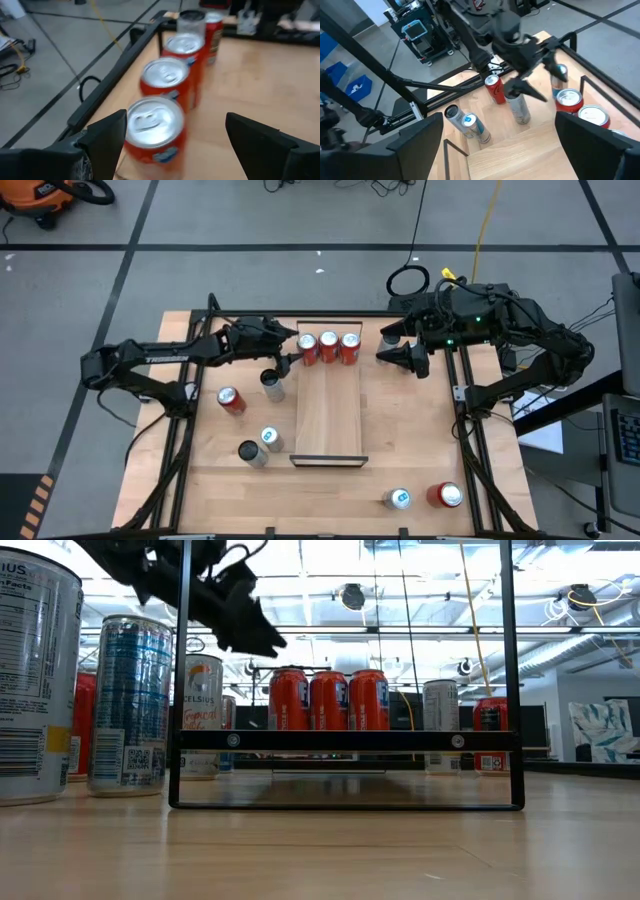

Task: Place canned beverage on shelf
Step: Put the orange soda can on the shelf aligned with the other orange soda can

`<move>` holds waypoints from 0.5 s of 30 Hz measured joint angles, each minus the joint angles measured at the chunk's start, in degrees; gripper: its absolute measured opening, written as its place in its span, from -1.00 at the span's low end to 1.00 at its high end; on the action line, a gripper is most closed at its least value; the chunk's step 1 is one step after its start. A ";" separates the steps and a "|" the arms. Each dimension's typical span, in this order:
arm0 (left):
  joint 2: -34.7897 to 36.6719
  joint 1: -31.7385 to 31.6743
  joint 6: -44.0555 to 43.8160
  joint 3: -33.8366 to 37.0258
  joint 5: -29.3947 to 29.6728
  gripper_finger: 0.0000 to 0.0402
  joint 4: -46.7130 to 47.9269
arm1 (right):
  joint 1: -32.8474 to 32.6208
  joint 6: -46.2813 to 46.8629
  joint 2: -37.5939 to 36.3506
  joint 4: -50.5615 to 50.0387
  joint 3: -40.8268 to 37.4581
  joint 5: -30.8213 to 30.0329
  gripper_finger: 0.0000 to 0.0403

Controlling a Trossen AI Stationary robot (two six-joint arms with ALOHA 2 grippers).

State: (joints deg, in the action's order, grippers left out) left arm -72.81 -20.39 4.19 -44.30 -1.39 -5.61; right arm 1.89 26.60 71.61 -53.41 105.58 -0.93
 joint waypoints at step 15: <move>0.53 3.95 -16.97 -0.06 2.39 0.45 8.53 | 0.02 -1.98 0.00 0.00 -0.02 -5.24 0.79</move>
State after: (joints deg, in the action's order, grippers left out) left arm -72.28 -16.43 -12.78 -44.36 1.01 2.92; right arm 1.91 24.62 71.61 -53.41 105.56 -6.18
